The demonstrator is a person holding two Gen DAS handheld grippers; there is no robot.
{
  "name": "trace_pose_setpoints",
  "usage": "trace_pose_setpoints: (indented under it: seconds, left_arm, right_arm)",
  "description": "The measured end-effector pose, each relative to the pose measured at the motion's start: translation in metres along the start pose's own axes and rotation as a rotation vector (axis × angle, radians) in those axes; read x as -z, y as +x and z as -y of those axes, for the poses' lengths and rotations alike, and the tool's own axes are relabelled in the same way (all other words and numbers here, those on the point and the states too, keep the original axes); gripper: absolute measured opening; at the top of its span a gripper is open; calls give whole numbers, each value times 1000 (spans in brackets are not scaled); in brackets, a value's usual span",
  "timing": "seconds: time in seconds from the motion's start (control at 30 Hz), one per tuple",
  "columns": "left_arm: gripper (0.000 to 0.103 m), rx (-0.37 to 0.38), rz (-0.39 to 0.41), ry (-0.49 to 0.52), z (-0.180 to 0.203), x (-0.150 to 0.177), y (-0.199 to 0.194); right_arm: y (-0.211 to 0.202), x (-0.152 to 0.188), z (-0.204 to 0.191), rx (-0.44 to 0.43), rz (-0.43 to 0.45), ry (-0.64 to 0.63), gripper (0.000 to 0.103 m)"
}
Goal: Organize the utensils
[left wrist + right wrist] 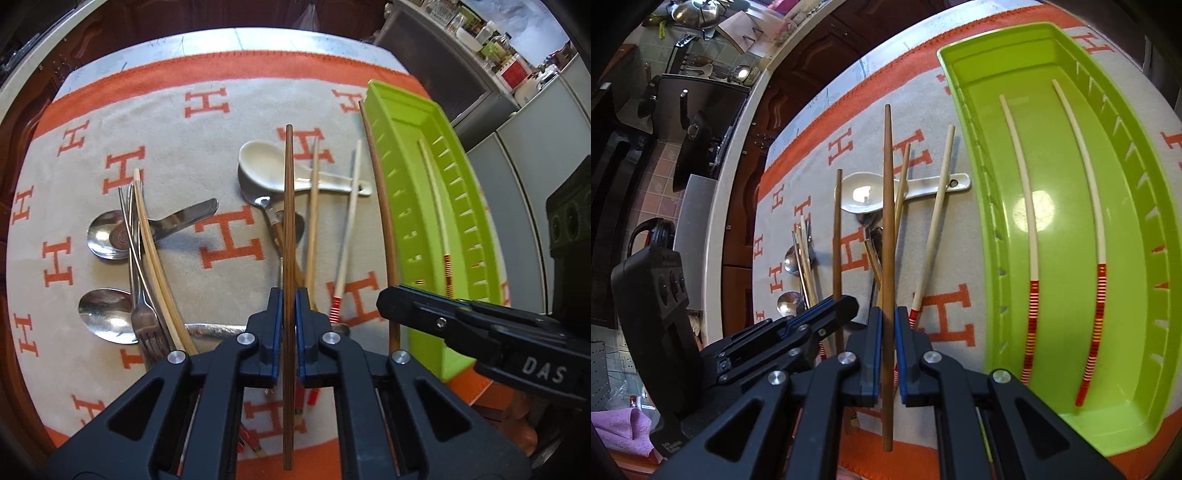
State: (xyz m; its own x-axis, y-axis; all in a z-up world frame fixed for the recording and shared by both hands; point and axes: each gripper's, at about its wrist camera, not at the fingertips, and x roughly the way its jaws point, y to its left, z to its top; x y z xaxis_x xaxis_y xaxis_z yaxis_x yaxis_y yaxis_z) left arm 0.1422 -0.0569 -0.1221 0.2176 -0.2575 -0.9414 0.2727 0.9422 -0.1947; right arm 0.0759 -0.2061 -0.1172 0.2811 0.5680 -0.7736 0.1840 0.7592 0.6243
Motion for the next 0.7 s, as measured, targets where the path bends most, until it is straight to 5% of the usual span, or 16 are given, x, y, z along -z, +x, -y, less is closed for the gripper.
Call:
trace_pose_setpoints:
  seconds: [0.17, 0.3, 0.7]
  left_arm:
    - [4, 53, 44, 18, 24, -2, -32]
    - [4, 96, 64, 52, 58, -5, -46]
    - [4, 64, 33, 78, 140, -41, 3]
  right_arm:
    - [-34, 6, 9, 4, 63, -1, 7]
    - [-62, 8, 26, 91, 139, -2, 7]
    - [-83, -7, 69, 262, 179, -6, 7]
